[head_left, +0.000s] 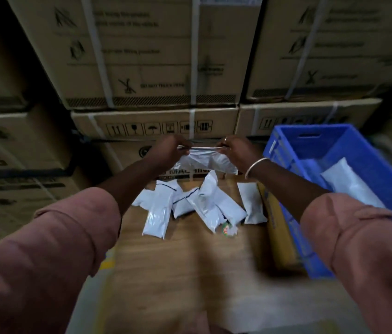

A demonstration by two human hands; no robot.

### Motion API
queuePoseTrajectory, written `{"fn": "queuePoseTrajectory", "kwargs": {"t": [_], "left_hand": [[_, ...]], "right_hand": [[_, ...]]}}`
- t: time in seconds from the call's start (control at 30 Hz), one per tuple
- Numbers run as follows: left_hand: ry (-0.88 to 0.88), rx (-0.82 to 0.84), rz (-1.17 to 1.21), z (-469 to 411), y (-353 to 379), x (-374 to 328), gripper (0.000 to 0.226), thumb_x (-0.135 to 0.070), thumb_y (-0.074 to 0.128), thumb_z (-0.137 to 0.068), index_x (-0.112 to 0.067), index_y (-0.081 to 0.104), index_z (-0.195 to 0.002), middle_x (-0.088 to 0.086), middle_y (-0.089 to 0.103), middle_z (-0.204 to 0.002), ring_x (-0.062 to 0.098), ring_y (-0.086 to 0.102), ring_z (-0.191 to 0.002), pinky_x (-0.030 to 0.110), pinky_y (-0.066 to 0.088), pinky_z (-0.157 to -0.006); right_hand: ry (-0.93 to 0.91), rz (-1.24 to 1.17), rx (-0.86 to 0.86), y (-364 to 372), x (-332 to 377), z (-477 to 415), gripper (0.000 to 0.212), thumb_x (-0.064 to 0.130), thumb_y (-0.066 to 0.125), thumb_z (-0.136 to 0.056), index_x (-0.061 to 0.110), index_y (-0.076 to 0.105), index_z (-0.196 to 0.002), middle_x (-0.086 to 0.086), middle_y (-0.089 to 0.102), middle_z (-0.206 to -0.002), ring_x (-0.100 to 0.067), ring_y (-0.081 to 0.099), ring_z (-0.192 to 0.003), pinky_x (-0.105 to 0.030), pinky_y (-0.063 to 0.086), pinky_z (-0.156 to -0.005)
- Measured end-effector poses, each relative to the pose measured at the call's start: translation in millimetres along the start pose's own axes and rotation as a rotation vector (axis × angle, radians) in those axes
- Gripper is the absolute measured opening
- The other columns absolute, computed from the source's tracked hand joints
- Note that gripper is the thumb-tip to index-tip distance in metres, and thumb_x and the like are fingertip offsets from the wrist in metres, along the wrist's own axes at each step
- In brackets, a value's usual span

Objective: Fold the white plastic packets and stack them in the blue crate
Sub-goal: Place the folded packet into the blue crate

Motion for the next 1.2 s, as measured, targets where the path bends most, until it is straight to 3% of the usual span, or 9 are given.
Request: {"fn": "queuePoseTrajectory", "kwargs": {"t": [0.17, 0.3, 0.43, 0.63, 0.7, 0.8, 0.93, 1.07, 1.2], "left_hand": [[0.139, 0.023, -0.015, -37, -11, -37, 0.02, -0.017, 0.075, -0.089, -0.011, 0.076, -0.108, 0.006, 0.075, -0.113, 0.021, 0.069, -0.104, 0.03, 0.05, -0.09], [0.349, 0.068, -0.022, -80, 1, -101, 0.016, -0.012, 0.078, -0.084, -0.01, 0.08, -0.099, 0.007, 0.078, -0.104, 0.023, 0.072, -0.099, 0.032, 0.052, -0.087], [0.517, 0.112, -0.025, -123, 35, -177, 0.015, -0.008, 0.076, -0.082, -0.011, 0.08, -0.096, 0.008, 0.078, -0.1, 0.025, 0.072, -0.095, 0.035, 0.054, -0.085], [0.652, 0.217, 0.063, -166, 101, -298, 0.018, -0.006, 0.074, -0.084, -0.011, 0.079, -0.1, 0.008, 0.077, -0.104, 0.024, 0.071, -0.099, 0.039, 0.056, -0.09], [0.684, 0.239, 0.054, -174, 129, -333, 0.019, -0.009, 0.076, -0.085, -0.012, 0.079, -0.103, 0.008, 0.077, -0.106, 0.024, 0.071, -0.1, 0.032, 0.053, -0.086], [0.694, 0.315, 0.041, -188, 180, -372, 0.02, -0.007, 0.075, -0.086, -0.006, 0.078, -0.106, 0.013, 0.077, -0.108, 0.026, 0.07, -0.102, 0.022, 0.042, -0.078], [0.756, 0.44, -0.029, -201, 250, -400, 0.018, -0.006, 0.073, -0.085, -0.012, 0.079, -0.101, 0.007, 0.078, -0.105, 0.022, 0.072, -0.1, 0.031, 0.054, -0.089], [0.739, 0.535, -0.115, -207, 319, -400, 0.02, -0.007, 0.074, -0.084, -0.018, 0.079, -0.099, 0.002, 0.077, -0.107, 0.019, 0.071, -0.102, 0.035, 0.055, -0.091], [0.689, 0.578, -0.14, -219, 376, -387, 0.022, -0.008, 0.076, -0.083, -0.018, 0.079, -0.102, 0.005, 0.077, -0.106, 0.021, 0.07, -0.103, 0.024, 0.046, -0.086]], "right_hand": [[0.053, 0.017, -0.095, -50, -9, 12, 0.017, 0.017, 0.067, -0.089, 0.012, 0.076, -0.103, -0.013, 0.074, -0.104, -0.029, 0.067, -0.104, -0.033, 0.049, -0.089], [0.106, 0.099, -0.185, -103, -40, 44, 0.02, 0.018, 0.065, -0.088, 0.008, 0.075, -0.102, -0.019, 0.07, -0.105, -0.033, 0.065, -0.103, -0.036, 0.048, -0.09], [0.229, 0.166, -0.286, -158, -88, 87, 0.022, 0.018, 0.065, -0.089, 0.008, 0.075, -0.106, -0.02, 0.061, -0.109, -0.036, 0.062, -0.102, -0.04, 0.049, -0.09], [0.408, 0.22, -0.347, -233, -165, 158, 0.023, 0.018, 0.066, -0.086, 0.007, 0.075, -0.104, -0.023, 0.065, -0.103, -0.037, 0.062, -0.099, -0.034, 0.044, -0.082], [0.486, 0.205, -0.363, -247, -192, 181, 0.023, 0.017, 0.068, -0.086, 0.005, 0.075, -0.103, -0.025, 0.064, -0.101, -0.038, 0.062, -0.098, -0.036, 0.045, -0.08], [0.569, 0.235, -0.366, -253, -229, 211, 0.022, 0.014, 0.073, -0.085, 0.002, 0.075, -0.103, -0.027, 0.065, -0.102, -0.04, 0.063, -0.097, -0.038, 0.047, -0.082], [0.64, 0.219, -0.309, -236, -278, 234, 0.022, 0.01, 0.073, -0.085, -0.002, 0.074, -0.104, -0.028, 0.068, -0.103, -0.04, 0.065, -0.099, -0.038, 0.047, -0.087], [0.79, 0.146, -0.231, -201, -333, 245, 0.019, 0.01, 0.075, -0.083, 0.001, 0.075, -0.1, -0.024, 0.072, -0.102, -0.037, 0.067, -0.097, -0.036, 0.049, -0.083], [0.793, 0.197, -0.158, -172, -367, 244, 0.021, 0.02, 0.072, -0.084, 0.008, 0.075, -0.101, -0.019, 0.072, -0.104, -0.035, 0.066, -0.1, -0.035, 0.048, -0.083]]}}
Point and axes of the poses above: each hand's wrist, its own z-axis away from the middle knuckle, its own y-axis out of the palm, x = y × z, the point moved 7 cm from there along -z, towards the middle knuckle
